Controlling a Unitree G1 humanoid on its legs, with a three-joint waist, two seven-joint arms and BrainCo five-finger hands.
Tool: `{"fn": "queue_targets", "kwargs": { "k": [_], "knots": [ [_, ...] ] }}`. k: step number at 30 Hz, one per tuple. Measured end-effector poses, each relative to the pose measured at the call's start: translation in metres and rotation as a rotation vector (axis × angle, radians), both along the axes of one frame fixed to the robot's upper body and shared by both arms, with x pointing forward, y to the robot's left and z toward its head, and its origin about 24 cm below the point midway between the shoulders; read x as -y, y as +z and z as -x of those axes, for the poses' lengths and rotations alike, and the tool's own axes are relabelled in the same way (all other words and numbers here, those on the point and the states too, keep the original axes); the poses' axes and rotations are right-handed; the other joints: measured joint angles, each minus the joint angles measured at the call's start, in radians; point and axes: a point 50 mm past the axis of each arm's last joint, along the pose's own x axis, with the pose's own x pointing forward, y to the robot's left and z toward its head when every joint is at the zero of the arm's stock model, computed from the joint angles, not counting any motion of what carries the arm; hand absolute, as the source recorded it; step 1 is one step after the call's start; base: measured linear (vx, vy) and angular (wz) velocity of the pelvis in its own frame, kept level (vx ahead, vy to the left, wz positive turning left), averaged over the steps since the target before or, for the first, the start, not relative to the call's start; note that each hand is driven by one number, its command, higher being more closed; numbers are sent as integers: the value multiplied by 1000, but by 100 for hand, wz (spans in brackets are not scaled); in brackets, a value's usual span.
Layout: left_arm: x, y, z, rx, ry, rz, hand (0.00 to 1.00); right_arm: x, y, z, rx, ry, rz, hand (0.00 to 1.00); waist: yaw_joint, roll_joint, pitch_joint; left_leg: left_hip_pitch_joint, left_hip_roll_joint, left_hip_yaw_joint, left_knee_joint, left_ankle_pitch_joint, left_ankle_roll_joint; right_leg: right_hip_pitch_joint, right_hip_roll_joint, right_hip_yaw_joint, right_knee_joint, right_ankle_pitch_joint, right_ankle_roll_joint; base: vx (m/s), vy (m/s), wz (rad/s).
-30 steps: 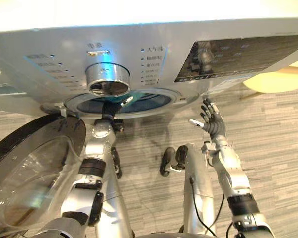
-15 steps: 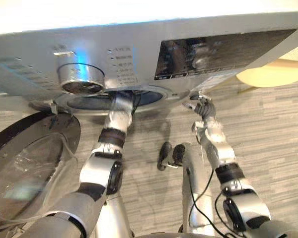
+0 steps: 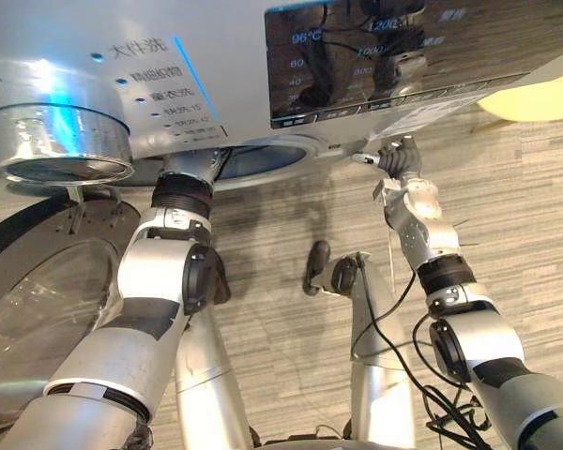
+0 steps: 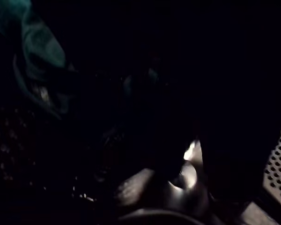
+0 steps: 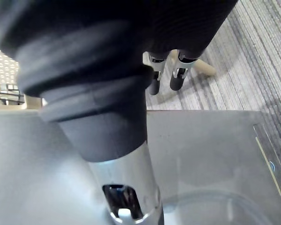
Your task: Pick up the laundry basket with both hands and put the clothes into the washing machine.
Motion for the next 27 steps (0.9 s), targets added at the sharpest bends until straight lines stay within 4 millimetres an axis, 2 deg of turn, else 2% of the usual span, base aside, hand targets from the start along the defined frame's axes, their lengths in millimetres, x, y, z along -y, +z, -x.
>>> {"fn": "queue_targets", "kwargs": {
  "k": [3, 5, 7, 9, 12, 14, 18, 21, 22, 23, 24, 25, 26, 27],
  "knots": [
    [4, -12, -2, -40, -20, -50, 0, 1, 8, -4, 8, 8, -10, 0, 2, 1, 26, 0, 0, -1, 0, 7, 1, 0, -1, -1, 1, 5, -2, 0, 0, 0],
    [9, -28, -3, -81, -33, -74, 0, 1, 10, -6, 2, 4, -12, 0, 4, 4, 35, 0, -1, -1, 0, 11, 3, 0, -2, -1, 3, 5, -2, 0, 0, 0],
    [13, -51, -2, -137, -43, -66, 0, 2, 10, -8, -8, -1, -8, 0, 7, 4, 35, 3, -2, -1, 0, 13, 0, 0, -2, 0, 6, 5, -2, 0, 0, 0],
    [12, -86, 1, -212, -42, -67, 0, 2, 9, -8, -10, -4, -5, 0, 9, 8, 37, 4, -2, -3, 4, 16, -5, 0, -4, 0, 14, 5, -2, 0, 0, 0],
    [10, -123, 10, -280, -44, -76, 0, 2, 8, -6, -10, -16, 10, 0, 15, 15, 41, 9, 0, -5, 24, 17, -1, 0, -4, 6, 37, 2, 3, 0, 0, 0],
    [14, -142, 17, -301, -46, -113, 0, 3, 1, -2, -9, -31, 16, 0, 30, 16, 42, 16, 0, -3, 24, 17, -1, 2, -4, 10, 42, -1, 8, 0, 0, 0],
    [7, -166, 27, -339, -21, -250, 0, 3, -14, 6, -14, -38, 52, 0, 34, 16, 42, 24, -2, -3, 24, 14, 4, 10, -5, 13, 48, -8, 17, -15, -16, 4],
    [1, -171, 36, -316, 12, -373, 0, -2, -29, 19, -2, -21, 75, 0, 34, 16, 42, 33, -6, -3, 23, 14, 5, 18, -8, 13, 52, -14, 12, -4, -11, 6],
    [2, -167, 46, -253, 31, -448, 0, -3, -41, 33, 9, -13, 66, 0, 39, 16, 42, 44, -13, -6, 23, 12, 7, 32, -16, 11, 58, -23, 8, 8, -21, 14],
    [2, -169, 51, -246, 34, -473, 0, -3, -47, 40, 10, -13, 66, 0, 43, 16, 42, 51, -14, -6, 23, 12, 7, 39, -19, 9, 61, -27, 8, 20, -29, 17],
    [3, -170, 64, -201, 53, -503, 0, -4, -63, 56, 6, -11, 60, 0, 51, 16, 42, 68, -14, -9, 23, 9, 10, 59, -21, 5, 63, -38, 13, 32, -26, 11],
    [2, -171, 72, -175, 67, -509, 0, -4, -70, 64, 3, -13, 50, 0, 55, 16, 41, 78, -14, -12, 22, 6, 11, 72, -22, 2, 63, -43, 12, 44, -31, 17],
    [-4, -175, 91, -126, 115, -510, 0, -2, -90, 85, -18, -19, 59, 0, 61, 16, 40, 115, -16, -16, 19, -1, 8, 115, -25, -1, 63, -59, 18, 41, -23, 15],
    [-7, -177, 97, -117, 135, -515, 0, 0, -98, 92, -35, -21, 59, 0, 63, 16, 40, 133, -17, -17, 16, -4, 6, 135, -26, -3, 61, -64, 20, 34, -17, 18]
  ]
}}
